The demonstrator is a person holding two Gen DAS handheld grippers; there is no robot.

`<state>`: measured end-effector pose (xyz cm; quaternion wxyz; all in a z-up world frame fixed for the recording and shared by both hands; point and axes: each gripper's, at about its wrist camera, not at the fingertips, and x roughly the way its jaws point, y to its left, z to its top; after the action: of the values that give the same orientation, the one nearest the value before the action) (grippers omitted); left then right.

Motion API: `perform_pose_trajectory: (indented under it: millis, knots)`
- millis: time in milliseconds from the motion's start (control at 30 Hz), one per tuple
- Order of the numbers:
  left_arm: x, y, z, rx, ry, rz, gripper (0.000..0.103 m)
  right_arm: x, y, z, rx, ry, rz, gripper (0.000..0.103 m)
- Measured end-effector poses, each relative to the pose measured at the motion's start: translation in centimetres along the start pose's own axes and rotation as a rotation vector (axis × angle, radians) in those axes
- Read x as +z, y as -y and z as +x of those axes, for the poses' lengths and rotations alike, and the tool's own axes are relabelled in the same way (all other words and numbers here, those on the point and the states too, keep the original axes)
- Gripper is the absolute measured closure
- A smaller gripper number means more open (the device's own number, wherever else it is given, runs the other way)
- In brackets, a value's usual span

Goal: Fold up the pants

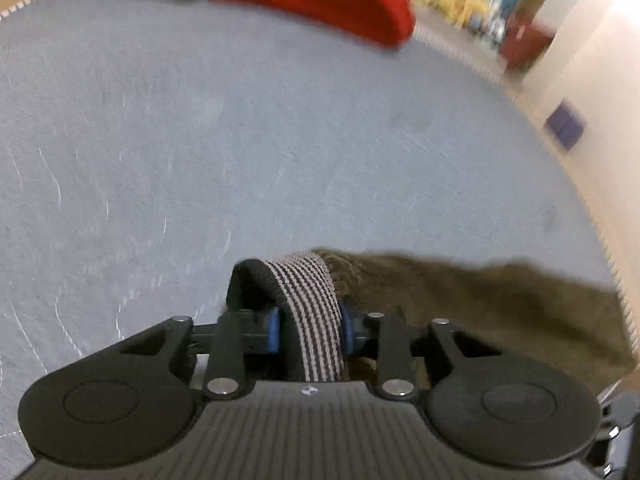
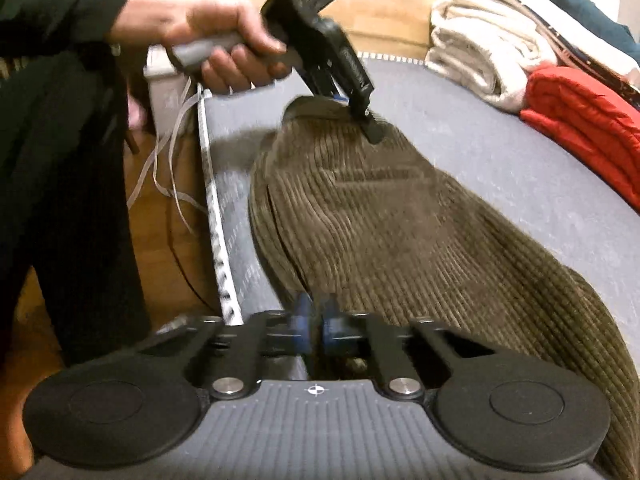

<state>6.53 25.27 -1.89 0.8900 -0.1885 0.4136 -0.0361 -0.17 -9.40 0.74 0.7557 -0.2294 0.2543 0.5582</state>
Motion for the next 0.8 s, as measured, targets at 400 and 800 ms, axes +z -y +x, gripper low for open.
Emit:
perform_pose_trajectory:
  millis: [400,800]
  knots:
    - [-0.7,4.2,-3.3,0.307,0.123,0.253,0.049,0.1,3.6,-3.2,0.044,0.037,0.200,0.083]
    - [-5.4,6.6,0.3,0.112,-0.189,0.602,0.050,-9.7,19.2,-16.6,-0.594,0.205,0.787,0.062]
